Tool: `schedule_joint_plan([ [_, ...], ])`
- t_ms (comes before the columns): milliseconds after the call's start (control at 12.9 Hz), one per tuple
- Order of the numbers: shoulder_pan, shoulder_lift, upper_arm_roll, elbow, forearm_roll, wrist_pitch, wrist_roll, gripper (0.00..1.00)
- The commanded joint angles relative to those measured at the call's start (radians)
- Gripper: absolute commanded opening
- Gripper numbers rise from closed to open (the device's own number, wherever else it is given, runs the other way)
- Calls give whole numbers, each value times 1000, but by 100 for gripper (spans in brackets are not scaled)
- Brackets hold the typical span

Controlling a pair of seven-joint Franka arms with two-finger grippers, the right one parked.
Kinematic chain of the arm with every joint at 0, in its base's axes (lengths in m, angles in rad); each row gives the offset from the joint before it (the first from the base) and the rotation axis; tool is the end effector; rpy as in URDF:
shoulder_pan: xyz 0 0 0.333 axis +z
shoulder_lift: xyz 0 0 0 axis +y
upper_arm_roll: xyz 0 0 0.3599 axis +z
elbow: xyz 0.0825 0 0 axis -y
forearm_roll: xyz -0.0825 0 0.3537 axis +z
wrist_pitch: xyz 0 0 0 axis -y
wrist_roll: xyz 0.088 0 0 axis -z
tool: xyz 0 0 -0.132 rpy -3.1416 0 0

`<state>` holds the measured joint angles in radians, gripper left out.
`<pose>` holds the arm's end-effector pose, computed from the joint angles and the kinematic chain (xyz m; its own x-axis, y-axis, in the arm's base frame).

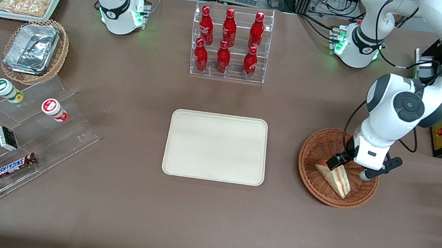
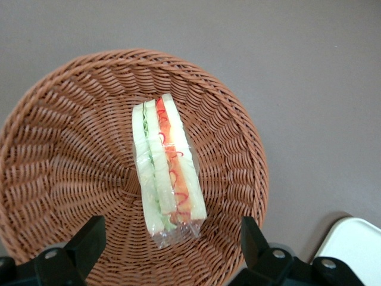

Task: Place sandwich from basket to tray
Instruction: 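Close the left gripper on the sandwich's wrapped end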

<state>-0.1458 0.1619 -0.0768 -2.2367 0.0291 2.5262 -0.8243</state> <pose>0.5303 -0.1191 0.3507 0.8302 0.5498 0.0921 0.5431 -0.8350 0.0888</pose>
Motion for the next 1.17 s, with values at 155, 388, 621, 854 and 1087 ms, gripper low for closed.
schedule_joint_plan([
  [155, -11, 79, 8, -4, -5, 71, -53, 100],
  [388, -11, 123, 8, 3, 2, 85, -49, 95],
  [621, -8, 123, 9, 11, 3, 80, -20, 0],
  [854, -5, 104, 12, 57, 3, -4, 5, 0],
  [1087, -11, 56, 5, 178, 47, -226, 4, 0],
])
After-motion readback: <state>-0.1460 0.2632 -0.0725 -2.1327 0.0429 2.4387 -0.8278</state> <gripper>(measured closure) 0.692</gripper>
